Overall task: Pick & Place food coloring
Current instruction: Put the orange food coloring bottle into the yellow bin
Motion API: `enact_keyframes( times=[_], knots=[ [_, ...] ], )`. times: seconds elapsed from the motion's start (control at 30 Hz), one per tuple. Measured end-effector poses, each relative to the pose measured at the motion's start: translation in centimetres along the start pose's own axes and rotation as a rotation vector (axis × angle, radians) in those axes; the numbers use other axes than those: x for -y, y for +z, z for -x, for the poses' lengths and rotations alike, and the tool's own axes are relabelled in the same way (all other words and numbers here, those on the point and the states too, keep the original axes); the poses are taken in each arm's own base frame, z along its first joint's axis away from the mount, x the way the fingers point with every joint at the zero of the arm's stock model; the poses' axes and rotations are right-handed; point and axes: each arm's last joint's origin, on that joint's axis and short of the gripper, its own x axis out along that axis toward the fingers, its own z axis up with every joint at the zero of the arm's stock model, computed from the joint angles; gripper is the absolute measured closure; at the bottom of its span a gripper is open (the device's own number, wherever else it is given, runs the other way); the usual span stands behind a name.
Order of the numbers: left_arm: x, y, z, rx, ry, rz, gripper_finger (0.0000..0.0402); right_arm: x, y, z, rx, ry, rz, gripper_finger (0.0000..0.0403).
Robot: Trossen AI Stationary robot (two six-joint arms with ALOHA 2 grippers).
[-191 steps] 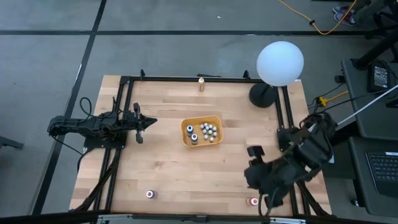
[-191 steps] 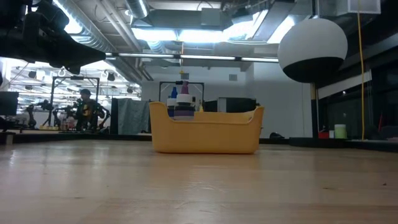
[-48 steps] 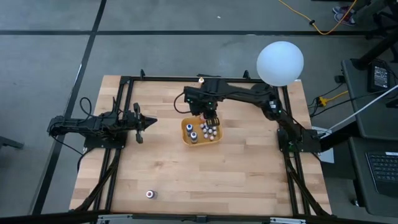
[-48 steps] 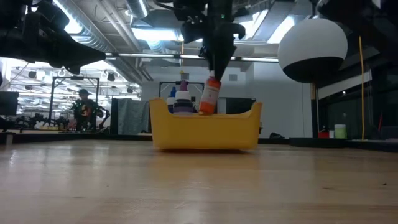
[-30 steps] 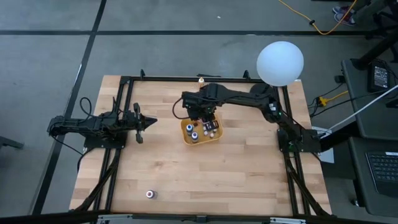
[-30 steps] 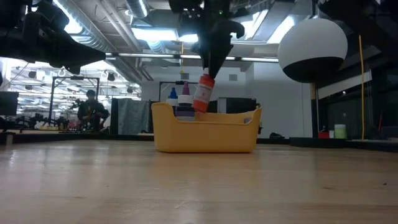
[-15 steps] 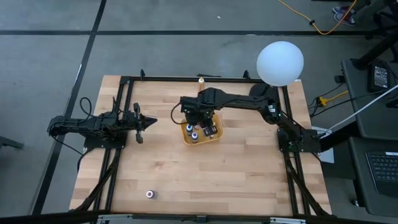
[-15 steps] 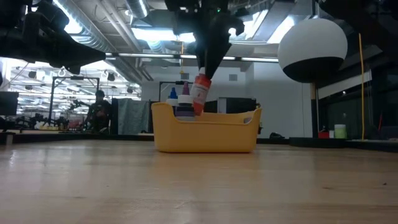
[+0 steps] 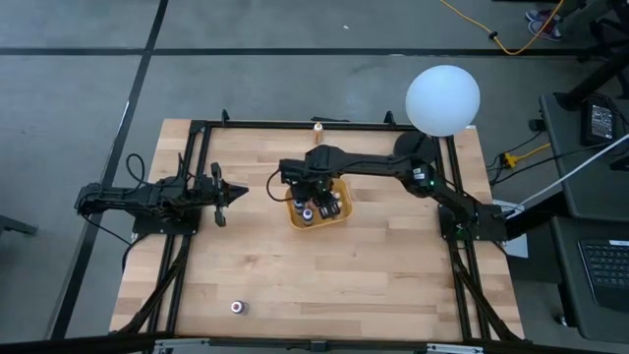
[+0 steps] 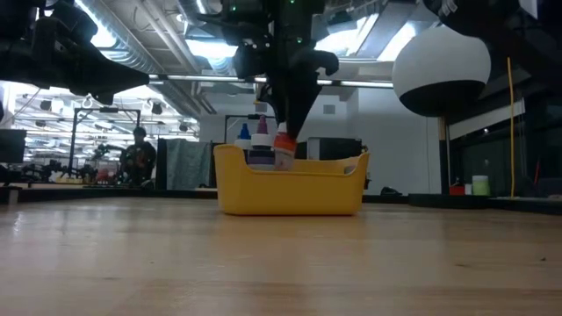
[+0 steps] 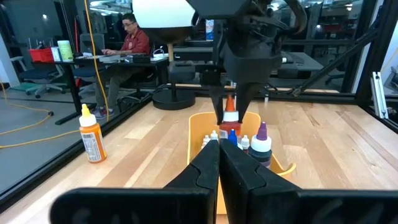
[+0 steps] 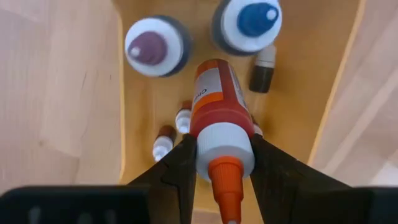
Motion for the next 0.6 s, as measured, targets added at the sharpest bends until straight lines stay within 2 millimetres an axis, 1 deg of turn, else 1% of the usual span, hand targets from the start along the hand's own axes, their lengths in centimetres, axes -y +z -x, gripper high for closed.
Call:
enact_keyframes(
  times=[0.2, 0.37, 0.6],
  knots=[
    [0.0, 0.0, 0.0, 0.0, 0.0, 0.0, 0.0394, 0.07, 0.19, -0.54, 0.002, 0.015, 0.004, 0.0275],
    [0.0, 0.0, 0.0, 0.0, 0.0, 0.0, 0.0391, -0.07, 0.22, -0.59, 0.017, 0.057, 0.018, 0.0261],
    [0.0, 0.0, 0.0, 0.0, 0.0, 0.0, 0.0394, -0.08, 0.23, -0.66, 0.018, 0.061, 0.025, 0.0251]
  ],
)
